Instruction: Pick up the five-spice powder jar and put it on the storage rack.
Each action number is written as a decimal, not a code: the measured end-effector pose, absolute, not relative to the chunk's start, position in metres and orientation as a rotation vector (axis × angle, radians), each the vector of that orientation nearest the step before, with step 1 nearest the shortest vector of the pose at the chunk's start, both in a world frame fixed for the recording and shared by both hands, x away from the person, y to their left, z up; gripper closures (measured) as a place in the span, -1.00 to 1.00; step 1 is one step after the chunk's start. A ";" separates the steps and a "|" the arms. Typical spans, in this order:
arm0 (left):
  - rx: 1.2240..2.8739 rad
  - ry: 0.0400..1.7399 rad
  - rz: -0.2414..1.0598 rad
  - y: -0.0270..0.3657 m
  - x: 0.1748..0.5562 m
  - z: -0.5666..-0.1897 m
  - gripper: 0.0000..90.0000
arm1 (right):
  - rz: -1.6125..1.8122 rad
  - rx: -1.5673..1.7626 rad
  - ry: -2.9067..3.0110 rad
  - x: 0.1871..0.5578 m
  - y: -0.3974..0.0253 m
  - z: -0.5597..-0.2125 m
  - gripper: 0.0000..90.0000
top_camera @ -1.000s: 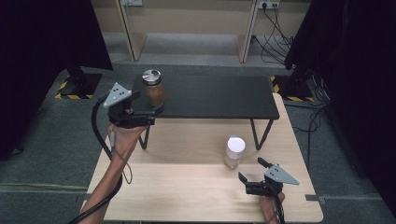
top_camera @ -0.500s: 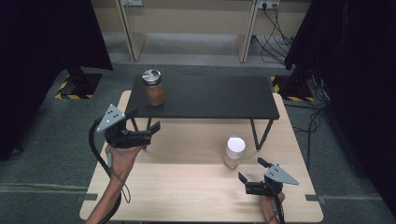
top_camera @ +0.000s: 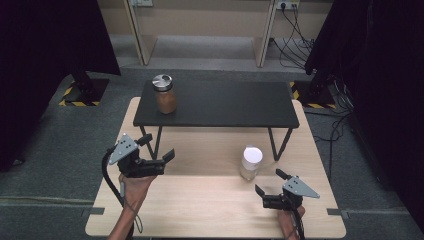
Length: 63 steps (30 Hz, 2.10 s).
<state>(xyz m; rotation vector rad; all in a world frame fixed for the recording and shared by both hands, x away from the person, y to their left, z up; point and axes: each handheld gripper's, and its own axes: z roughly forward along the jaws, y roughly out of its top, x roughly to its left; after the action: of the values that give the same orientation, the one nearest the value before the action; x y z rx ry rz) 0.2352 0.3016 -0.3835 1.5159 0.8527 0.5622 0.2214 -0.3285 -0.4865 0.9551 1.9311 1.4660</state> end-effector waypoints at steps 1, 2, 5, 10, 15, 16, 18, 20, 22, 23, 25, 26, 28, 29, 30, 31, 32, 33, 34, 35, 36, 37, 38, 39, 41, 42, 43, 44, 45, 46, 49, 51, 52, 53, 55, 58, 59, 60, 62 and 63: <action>1.518 0.846 0.565 0.302 0.234 -0.387 -0.97 | 1.468 0.956 1.930 0.221 -0.329 -0.487 -0.99; 1.517 0.841 0.566 0.301 0.232 -0.391 -0.97 | 1.469 0.957 1.928 0.221 -0.329 -0.487 -0.99; 1.518 0.831 0.557 0.301 0.230 -0.400 -0.97 | 1.467 0.956 1.930 0.221 -0.329 -0.487 -0.99; 1.516 0.818 0.549 0.299 0.228 -0.413 -0.97 | 1.468 0.957 1.929 0.221 -0.329 -0.487 -0.99; 1.521 0.806 0.548 0.298 0.227 -0.424 -0.98 | 1.468 0.955 1.929 0.221 -0.329 -0.487 -0.99; 1.516 0.801 0.552 0.298 0.226 -0.427 -0.98 | 1.469 0.957 1.928 0.221 -0.329 -0.487 -0.99; 1.506 0.794 0.551 0.299 0.225 -0.433 -0.97 | 1.470 0.956 1.927 0.221 -0.329 -0.487 -0.99; 1.500 0.787 0.552 0.300 0.224 -0.440 -0.98 | 1.469 0.956 1.928 0.221 -0.329 -0.487 -0.99; 1.512 0.776 0.558 0.300 0.222 -0.445 -0.98 | 1.468 0.955 1.929 0.221 -0.329 -0.487 -0.99; 1.516 0.770 0.559 0.300 0.222 -0.449 -0.98 | 1.468 0.955 1.929 0.221 -0.329 -0.487 -0.99; 1.527 0.771 0.561 0.301 0.220 -0.454 -0.98 | 1.468 0.956 1.928 0.221 -0.329 -0.487 -0.99; 1.529 0.774 0.556 0.301 0.220 -0.459 -0.98 | 1.468 0.956 1.928 0.221 -0.329 -0.487 -0.99; 1.542 0.784 0.544 0.301 0.221 -0.466 -0.98 | 1.464 0.953 1.932 0.221 -0.328 -0.486 -0.99; 1.552 0.788 0.541 0.301 0.221 -0.469 -0.98 | 1.461 0.952 1.932 0.221 -0.328 -0.486 -0.99; 1.560 0.790 0.543 0.301 0.221 -0.472 -0.99 | 1.462 0.952 1.931 0.221 -0.328 -0.486 -0.99; 1.565 0.792 0.548 0.300 0.221 -0.474 -0.99 | 1.464 0.953 1.930 0.221 -0.328 -0.487 -0.99; 1.567 0.799 0.548 0.300 0.220 -0.477 -0.98 | 1.467 0.956 1.928 0.221 -0.329 -0.487 -0.99; 1.565 0.807 0.541 0.301 0.220 -0.479 -0.99 | 1.467 0.956 1.928 0.221 -0.329 -0.487 -0.99; 1.561 0.811 0.532 0.302 0.221 -0.482 -0.99 | 1.465 0.954 1.929 0.221 -0.328 -0.487 -0.99; 1.562 0.814 0.531 0.302 0.221 -0.484 -0.99 | 1.462 0.952 1.932 0.221 -0.328 -0.486 -0.99; 1.566 0.816 0.531 0.303 0.221 -0.486 -0.99 | 1.460 0.950 1.932 0.221 -0.328 -0.486 -0.99; 1.564 0.819 0.528 0.303 0.221 -0.488 -0.99 | 1.461 0.950 1.932 0.221 -0.328 -0.486 -0.99; 1.562 0.823 0.527 0.304 0.221 -0.491 -0.99 | 1.463 0.951 1.930 0.221 -0.328 -0.486 -0.99; 1.560 0.828 0.527 0.304 0.220 -0.493 -0.99 | 1.465 0.954 1.929 0.221 -0.328 -0.487 -0.99; 1.557 0.834 0.521 0.304 0.221 -0.497 -0.99 | 1.465 0.953 1.928 0.221 -0.328 -0.487 -0.99; 1.553 0.838 0.516 0.304 0.221 -0.499 -0.99 | 1.464 0.952 1.929 0.221 -0.328 -0.487 -0.99; 1.554 0.838 0.512 0.304 0.221 -0.501 -0.99 | 1.462 0.951 1.930 0.221 -0.328 -0.486 -0.99; 1.556 0.835 0.511 0.304 0.221 -0.503 -0.99 | 1.462 0.951 1.930 0.221 -0.328 -0.486 -0.99; 1.564 0.833 0.511 0.303 0.222 -0.504 -0.99 | 1.462 0.951 1.931 0.221 -0.328 -0.486 -0.99; 1.571 0.833 0.510 0.303 0.223 -0.505 -0.99 | 1.462 0.952 1.930 0.221 -0.328 -0.486 -0.99; 1.587 0.832 0.515 0.301 0.223 -0.504 -0.99 | 1.463 0.952 1.928 0.221 -0.328 -0.487 -0.99; 1.592 0.832 0.516 0.300 0.223 -0.504 -0.99 | 1.461 0.953 1.929 0.221 -0.328 -0.486 -0.99; 1.599 0.834 0.517 0.300 0.223 -0.503 -0.99 | 1.460 0.952 1.929 0.221 -0.328 -0.486 -0.99; 1.606 0.831 0.522 0.299 0.222 -0.503 -0.99 | 1.461 0.952 1.929 0.221 -0.328 -0.486 -0.99; 1.614 0.825 0.535 0.298 0.220 -0.503 -0.98 | 1.461 0.951 1.930 0.221 -0.328 -0.486 -0.99; 1.626 0.821 0.552 0.296 0.216 -0.502 -0.98 | 1.461 0.949 1.930 0.221 -0.328 -0.486 -0.99; 1.624 0.817 0.558 0.295 0.214 -0.503 -0.98 | 1.461 0.949 1.931 0.221 -0.328 -0.486 -0.99; 1.622 0.818 0.555 0.295 0.212 -0.505 -0.97 | 1.460 0.949 1.932 0.221 -0.328 -0.486 -0.99; 1.630 0.816 0.553 0.294 0.212 -0.505 -0.96 | 1.459 0.949 1.932 0.221 -0.328 -0.486 -0.99; 1.626 0.812 0.560 0.294 0.211 -0.505 -0.96 | 1.460 0.950 1.931 0.221 -0.328 -0.486 -0.99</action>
<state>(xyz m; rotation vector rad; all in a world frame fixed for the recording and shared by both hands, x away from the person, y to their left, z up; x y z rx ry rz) 0.2109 0.2943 -0.5052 1.6261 0.8122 0.5600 0.2208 -0.3279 -0.4863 0.9495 1.9312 1.4598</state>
